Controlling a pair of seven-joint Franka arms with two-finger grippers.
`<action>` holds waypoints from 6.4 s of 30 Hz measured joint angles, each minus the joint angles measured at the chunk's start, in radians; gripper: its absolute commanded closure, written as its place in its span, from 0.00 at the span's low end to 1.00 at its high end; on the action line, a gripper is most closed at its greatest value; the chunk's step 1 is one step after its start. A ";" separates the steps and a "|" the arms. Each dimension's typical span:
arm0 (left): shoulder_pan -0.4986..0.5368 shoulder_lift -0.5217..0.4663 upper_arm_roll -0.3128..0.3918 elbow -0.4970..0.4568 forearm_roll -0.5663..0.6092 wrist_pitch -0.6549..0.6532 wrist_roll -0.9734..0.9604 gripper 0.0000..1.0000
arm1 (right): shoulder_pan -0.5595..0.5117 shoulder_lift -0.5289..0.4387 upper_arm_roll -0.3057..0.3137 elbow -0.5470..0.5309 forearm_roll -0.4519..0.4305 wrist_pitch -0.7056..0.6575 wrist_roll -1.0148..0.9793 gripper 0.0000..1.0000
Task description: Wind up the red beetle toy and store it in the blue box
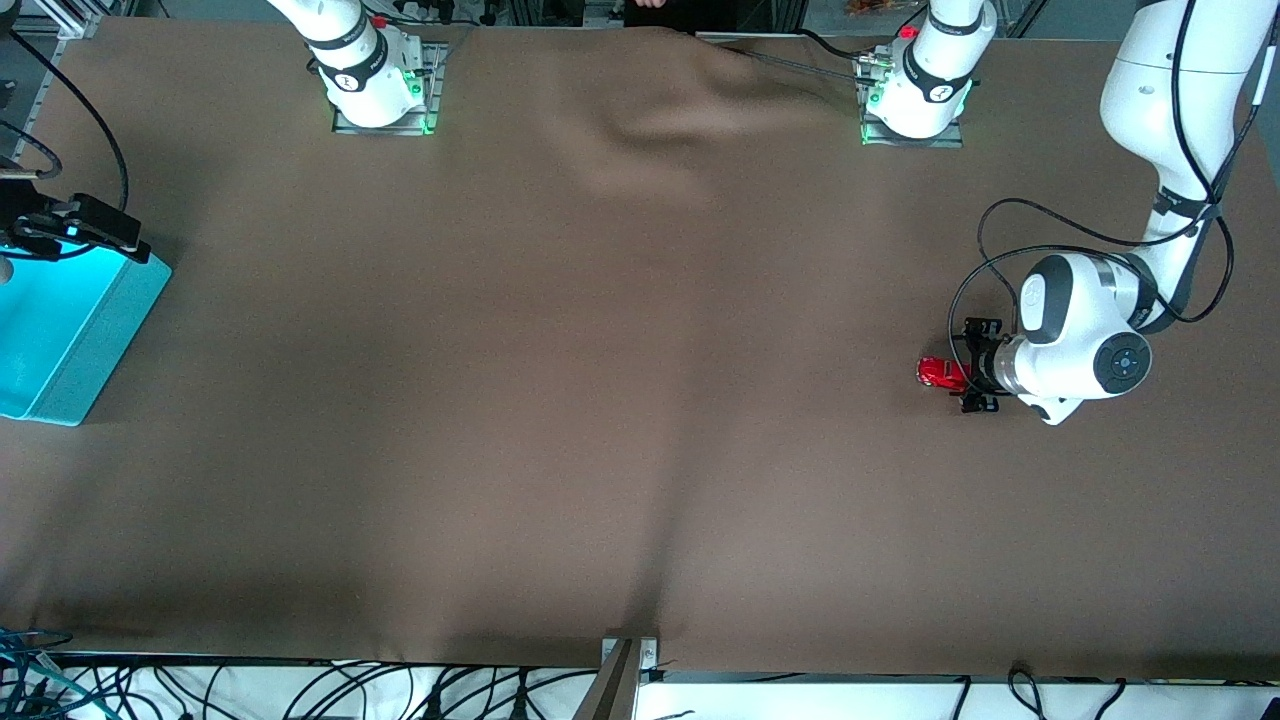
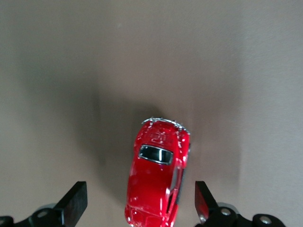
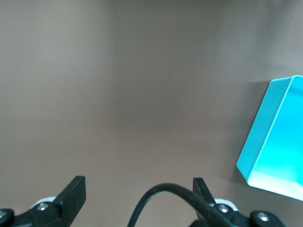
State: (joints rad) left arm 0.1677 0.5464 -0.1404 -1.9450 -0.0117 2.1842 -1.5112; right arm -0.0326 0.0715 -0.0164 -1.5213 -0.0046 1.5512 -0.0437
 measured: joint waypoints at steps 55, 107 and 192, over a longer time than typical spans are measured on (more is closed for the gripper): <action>-0.060 0.028 -0.082 0.044 0.000 0.026 -0.140 1.00 | 0.000 0.000 0.000 0.000 0.000 0.000 0.000 0.00; 0.057 0.040 -0.066 0.049 0.080 0.030 0.023 1.00 | 0.000 0.000 0.000 0.000 0.001 0.000 0.000 0.00; 0.187 0.082 -0.030 0.137 0.152 0.026 0.129 0.29 | -0.001 0.000 -0.007 0.000 0.001 0.000 0.000 0.00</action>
State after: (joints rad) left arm 0.3550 0.6280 -0.1708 -1.8082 0.1404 2.2098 -1.3819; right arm -0.0332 0.0715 -0.0231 -1.5213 -0.0039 1.5512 -0.0437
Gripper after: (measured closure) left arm 0.282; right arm 0.000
